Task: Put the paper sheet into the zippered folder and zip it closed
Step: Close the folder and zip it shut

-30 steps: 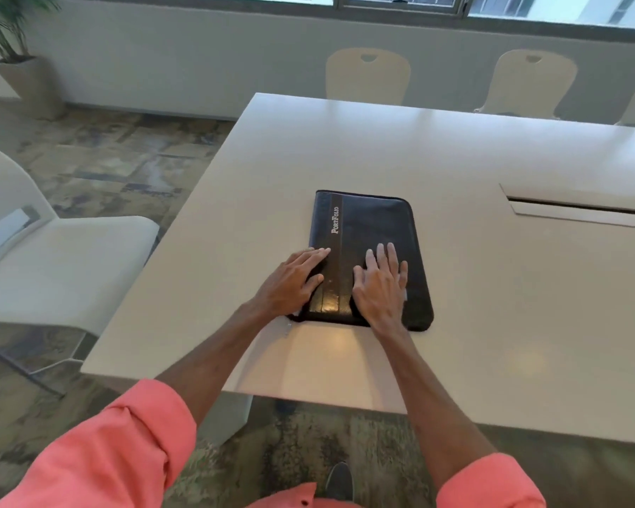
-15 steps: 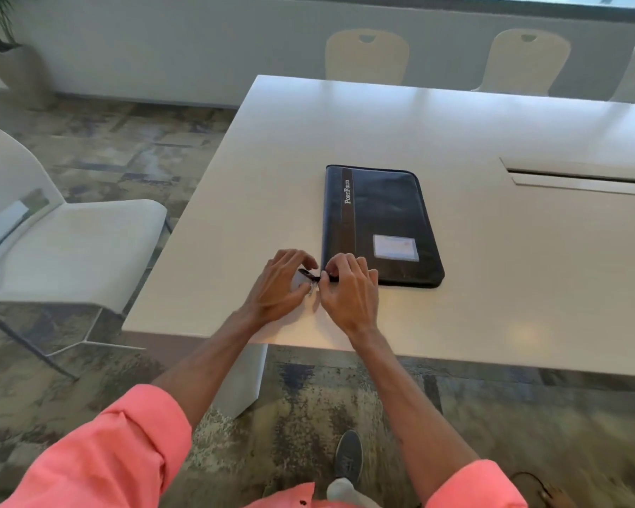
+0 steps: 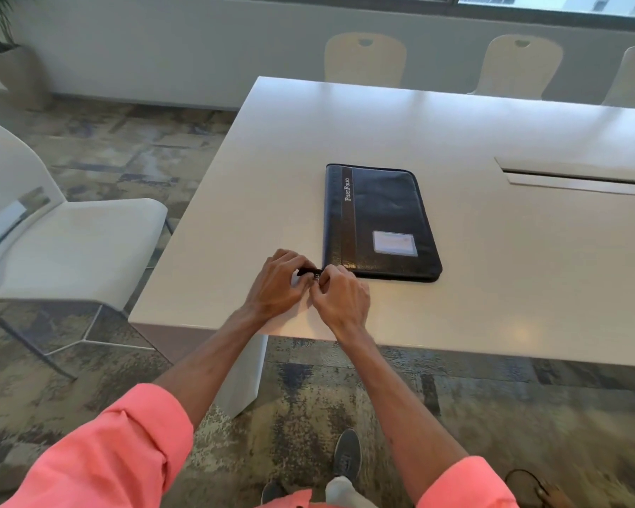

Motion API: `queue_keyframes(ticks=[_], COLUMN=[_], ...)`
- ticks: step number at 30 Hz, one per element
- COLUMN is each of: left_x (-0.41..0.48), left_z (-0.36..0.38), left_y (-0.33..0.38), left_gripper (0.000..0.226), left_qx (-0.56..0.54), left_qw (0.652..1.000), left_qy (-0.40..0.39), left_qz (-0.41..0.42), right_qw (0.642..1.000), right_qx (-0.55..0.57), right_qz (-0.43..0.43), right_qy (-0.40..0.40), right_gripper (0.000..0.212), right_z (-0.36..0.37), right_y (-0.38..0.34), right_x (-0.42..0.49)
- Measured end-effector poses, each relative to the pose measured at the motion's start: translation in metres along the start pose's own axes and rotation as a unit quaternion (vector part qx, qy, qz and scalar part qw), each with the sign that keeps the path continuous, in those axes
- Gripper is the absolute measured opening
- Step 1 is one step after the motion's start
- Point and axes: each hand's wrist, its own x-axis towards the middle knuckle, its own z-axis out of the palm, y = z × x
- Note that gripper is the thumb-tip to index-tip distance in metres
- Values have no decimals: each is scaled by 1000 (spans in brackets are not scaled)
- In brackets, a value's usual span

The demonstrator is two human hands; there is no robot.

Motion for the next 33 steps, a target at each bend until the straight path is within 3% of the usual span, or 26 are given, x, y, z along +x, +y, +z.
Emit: queue_keyframes(ticks=[15, 33], left_x=[4, 4], left_z=[0, 3], left_y=[-5, -9], left_gripper=[10, 14], left_qx=[60, 94], left_qw=[998, 995], left_qy=[7, 11], left_qz=[5, 14], right_qw=[995, 965], right_qx=[-42, -61], right_qz=[80, 219], right_qy=[52, 130], right_gripper=[13, 10], right_z=[-18, -68], right_y=[17, 114], right_x=[7, 10])
